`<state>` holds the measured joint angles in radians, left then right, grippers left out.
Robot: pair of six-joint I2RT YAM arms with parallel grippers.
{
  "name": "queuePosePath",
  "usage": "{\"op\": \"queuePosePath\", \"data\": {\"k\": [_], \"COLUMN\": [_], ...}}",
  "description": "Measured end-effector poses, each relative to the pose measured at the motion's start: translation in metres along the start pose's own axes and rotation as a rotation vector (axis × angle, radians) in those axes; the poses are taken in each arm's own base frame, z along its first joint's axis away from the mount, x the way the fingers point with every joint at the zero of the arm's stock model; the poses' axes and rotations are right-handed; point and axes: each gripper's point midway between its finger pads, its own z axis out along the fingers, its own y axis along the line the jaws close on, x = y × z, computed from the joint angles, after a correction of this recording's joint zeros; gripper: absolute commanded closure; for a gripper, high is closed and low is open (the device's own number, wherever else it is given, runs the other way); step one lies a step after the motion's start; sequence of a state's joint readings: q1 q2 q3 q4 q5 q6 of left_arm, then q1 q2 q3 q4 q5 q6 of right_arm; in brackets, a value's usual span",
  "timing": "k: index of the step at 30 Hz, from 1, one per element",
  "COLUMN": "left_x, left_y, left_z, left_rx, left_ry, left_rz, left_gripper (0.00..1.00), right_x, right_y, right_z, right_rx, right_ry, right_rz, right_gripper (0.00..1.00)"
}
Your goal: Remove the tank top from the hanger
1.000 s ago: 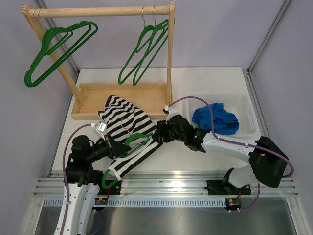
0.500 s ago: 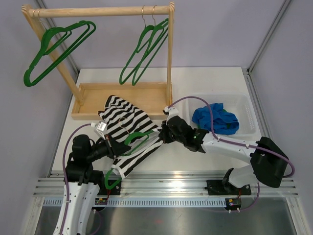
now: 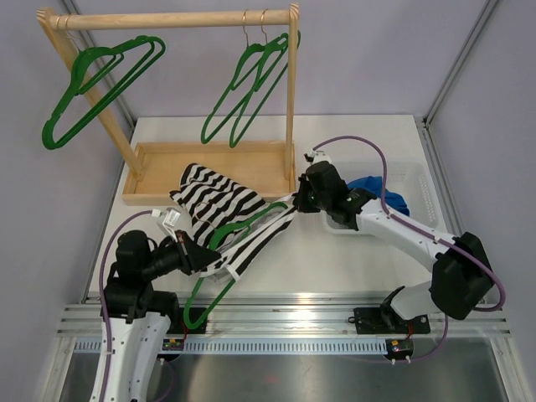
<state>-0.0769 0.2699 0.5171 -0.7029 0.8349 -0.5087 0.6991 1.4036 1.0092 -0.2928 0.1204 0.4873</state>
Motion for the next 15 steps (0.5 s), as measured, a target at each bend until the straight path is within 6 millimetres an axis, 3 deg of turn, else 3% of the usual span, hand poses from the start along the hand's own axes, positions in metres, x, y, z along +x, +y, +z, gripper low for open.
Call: {"op": "queuePosePath", "data": {"k": [3,8,12,15], "left_x": [-0.001,0.002,-0.001,-0.01], "left_y": [-0.007,-0.017,-0.025,-0.039], "left_z": [-0.004,-0.011,-0.015,-0.02], "left_rx": [0.021,0.056,0.077,0.111], "left_ry": [-0.015,-0.044,-0.072,-0.115], "left_rz": [0.041,0.09,0.099,0.134], "left_gripper": [1.0,1.0,1.0,1.0], "right_x": [-0.005,0.015,0.03,0.045], "right_y": [0.003,-0.002,0.002,0.006], "right_z": [0.007,0.017,0.013,0.0], "right_rx": [-0.011,-0.044,-0.114,-0.188], "right_ry": [0.03,0.138,0.188,0.213], "right_rz": [0.004,0.029,0.047,0.066], "right_gripper": [1.0,1.0,1.0,1.0]}}
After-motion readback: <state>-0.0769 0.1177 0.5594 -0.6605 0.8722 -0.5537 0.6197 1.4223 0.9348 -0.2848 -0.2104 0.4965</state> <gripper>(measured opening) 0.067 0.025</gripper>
